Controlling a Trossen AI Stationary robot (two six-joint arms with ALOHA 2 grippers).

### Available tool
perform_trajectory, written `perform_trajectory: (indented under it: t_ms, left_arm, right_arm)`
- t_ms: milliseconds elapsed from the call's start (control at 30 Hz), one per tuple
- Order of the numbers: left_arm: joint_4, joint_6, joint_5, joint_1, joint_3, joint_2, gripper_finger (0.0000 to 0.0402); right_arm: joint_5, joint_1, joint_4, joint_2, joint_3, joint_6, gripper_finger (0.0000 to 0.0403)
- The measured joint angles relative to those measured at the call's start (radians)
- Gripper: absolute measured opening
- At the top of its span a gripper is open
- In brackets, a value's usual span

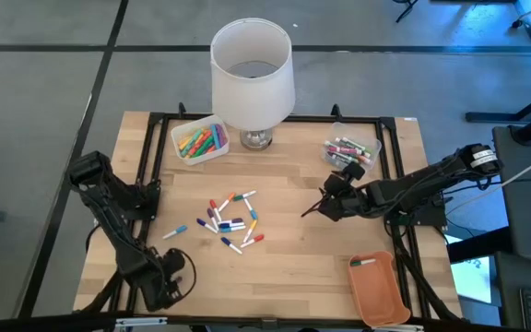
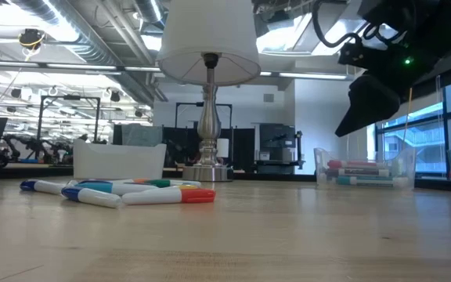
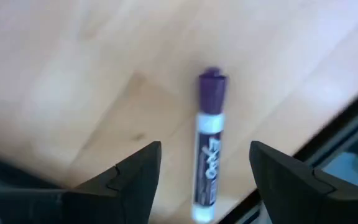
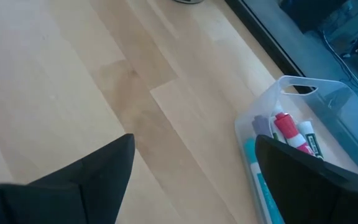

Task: Pick & Place Markers
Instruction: Put the thick purple dry erase marker into the transparent bin

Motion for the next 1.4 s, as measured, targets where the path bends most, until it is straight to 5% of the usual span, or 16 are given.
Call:
perform_trajectory:
  t_ms: [167, 567, 1000, 1133, 1233, 1400]
  left_arm:
    - [0.061, 0.093, -0.034, -0.022, 0.001, 0.066, 0.0239]
    - [0.039, 0.146, 0.079, -0.023, 0.005, 0.186, 0.0232]
    - [-0.026, 0.231, 0.167, 0.052, 0.004, 0.192, 0.0059]
    - [-0.040, 0.262, 0.184, 0.095, 0.005, 0.193, 0.0056]
    - [-0.083, 0.289, 0.161, 0.129, 0.040, 0.193, 0.0056]
    - [-0.239, 0.349, -0.040, 0.171, 0.141, 0.166, 0.0061]
  right_arm:
    - [0.000, 0.020, 0.000, 0.000, 0.000, -0.003, 0.0332]
    - [0.000, 0.025, 0.000, 0.000, 0.000, -0.001, 0.0332]
    - [0.000, 0.025, 0.003, 0.000, 0.000, -0.004, 0.0332]
    - [0.000, 0.025, 0.005, 0.000, 0.000, -0.006, 0.0332]
    - [0.000, 0.025, 0.010, 0.000, 0.000, -0.006, 0.0332]
    - [-0.001, 0.025, 0.019, 0.000, 0.000, -0.007, 0.0332]
